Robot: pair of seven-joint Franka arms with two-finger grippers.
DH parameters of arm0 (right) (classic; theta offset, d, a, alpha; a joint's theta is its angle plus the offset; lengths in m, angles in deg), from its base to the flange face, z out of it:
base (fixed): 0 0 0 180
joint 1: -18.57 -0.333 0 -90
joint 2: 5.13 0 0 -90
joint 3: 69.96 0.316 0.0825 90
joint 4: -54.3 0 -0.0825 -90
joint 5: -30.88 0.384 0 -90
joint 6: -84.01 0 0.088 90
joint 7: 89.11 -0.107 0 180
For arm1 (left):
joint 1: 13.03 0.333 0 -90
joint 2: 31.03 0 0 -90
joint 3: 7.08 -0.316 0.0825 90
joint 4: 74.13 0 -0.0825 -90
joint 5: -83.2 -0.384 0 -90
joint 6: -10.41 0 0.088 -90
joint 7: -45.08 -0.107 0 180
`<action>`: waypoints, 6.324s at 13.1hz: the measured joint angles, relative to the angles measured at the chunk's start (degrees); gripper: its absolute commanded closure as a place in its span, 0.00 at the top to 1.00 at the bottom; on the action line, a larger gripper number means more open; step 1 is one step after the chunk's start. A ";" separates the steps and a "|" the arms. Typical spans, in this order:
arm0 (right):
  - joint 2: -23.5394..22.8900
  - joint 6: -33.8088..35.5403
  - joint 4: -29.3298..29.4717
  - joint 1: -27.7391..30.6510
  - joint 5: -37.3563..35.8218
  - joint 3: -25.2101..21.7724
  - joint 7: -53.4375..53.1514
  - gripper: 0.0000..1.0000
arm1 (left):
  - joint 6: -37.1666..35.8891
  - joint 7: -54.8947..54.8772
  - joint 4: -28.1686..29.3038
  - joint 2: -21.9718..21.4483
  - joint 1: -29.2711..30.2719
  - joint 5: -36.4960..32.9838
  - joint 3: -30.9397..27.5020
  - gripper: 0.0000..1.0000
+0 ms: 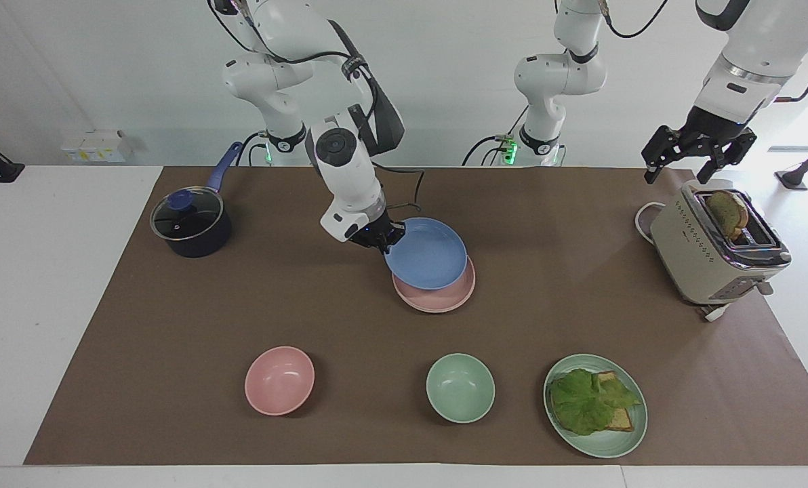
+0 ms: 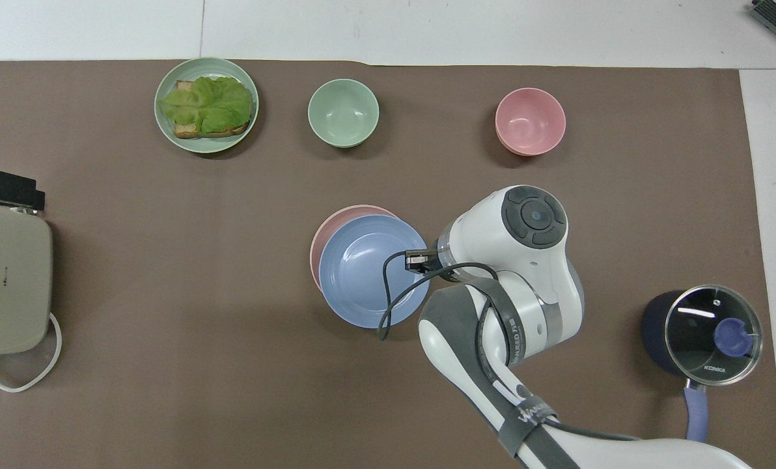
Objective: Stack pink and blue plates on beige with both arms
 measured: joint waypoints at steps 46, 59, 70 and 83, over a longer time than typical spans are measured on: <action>16.08 37.10 23.83 23.73 -14.54 -3.72 16.65 1.00 | -0.05 0.00 0.00 0.00 0.00 0.00 0.00 1.00; 17.94 39.58 20.93 24.52 -14.54 -4.68 22.64 1.00 | -0.05 0.00 0.00 0.00 0.00 0.00 0.00 1.00; 18.07 39.80 20.57 24.52 -16.68 -4.64 21.31 1.00 | -0.06 0.00 0.00 0.00 0.00 0.00 -0.01 1.00; 18.35 42.45 20.90 24.47 -16.54 -4.43 20.34 1.00 | -0.06 0.00 0.00 0.00 0.00 0.00 -0.01 1.00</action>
